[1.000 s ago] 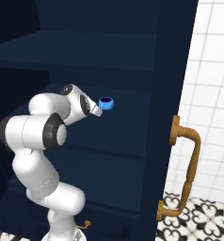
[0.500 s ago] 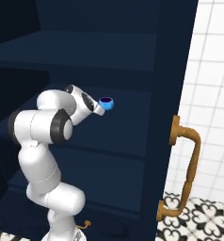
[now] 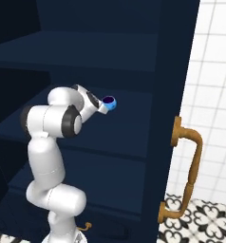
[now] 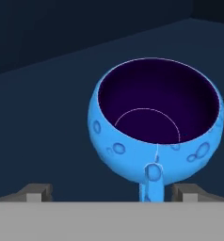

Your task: Gather all objects into one cabinet and sort the glasses and bowls to opposite sides.

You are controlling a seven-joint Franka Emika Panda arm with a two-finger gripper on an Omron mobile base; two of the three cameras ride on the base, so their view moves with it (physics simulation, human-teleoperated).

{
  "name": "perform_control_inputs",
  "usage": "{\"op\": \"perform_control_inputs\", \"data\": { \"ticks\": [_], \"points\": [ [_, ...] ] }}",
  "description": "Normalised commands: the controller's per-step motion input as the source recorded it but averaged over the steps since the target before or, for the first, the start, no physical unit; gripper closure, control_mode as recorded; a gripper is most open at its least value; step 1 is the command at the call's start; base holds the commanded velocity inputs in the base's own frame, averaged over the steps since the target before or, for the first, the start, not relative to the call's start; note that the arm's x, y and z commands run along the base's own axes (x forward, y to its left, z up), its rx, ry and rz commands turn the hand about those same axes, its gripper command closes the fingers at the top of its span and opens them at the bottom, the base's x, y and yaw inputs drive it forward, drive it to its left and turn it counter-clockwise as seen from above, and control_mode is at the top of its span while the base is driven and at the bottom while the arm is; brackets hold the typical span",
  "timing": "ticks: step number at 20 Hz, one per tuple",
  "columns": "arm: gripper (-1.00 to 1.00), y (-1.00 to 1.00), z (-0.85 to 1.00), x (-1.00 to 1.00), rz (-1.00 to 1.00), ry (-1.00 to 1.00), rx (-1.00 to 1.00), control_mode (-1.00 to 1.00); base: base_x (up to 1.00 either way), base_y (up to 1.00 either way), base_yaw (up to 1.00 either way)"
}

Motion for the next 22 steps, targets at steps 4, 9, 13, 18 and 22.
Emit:
{"op": "perform_control_inputs", "data": {
  "ticks": [4, 9, 13, 18, 22],
  "points": [
    [-1.00, -0.10, -0.05, 0.34, 0.00, 0.00, 0.00, -1.00, 0.00, 0.00, 0.00],
    [-1.00, 0.00, 0.00, 0.03, 0.00, 0.00, 0.00, -1.00, 0.00, 0.00, 0.00],
    [1.00, 0.03, -0.01, 0.00, 0.00, 0.00, 0.00, -1.00, 0.00, 0.00, 0.00],
    [1.00, -0.07, 0.00, 0.00, -0.01, 0.00, 0.05, -1.00, 0.00, 0.00, 0.00],
    [1.00, -0.10, 0.00, 0.00, 0.00, 0.00, 0.08, -1.00, 0.00, 0.00, 0.00]
  ]
}}
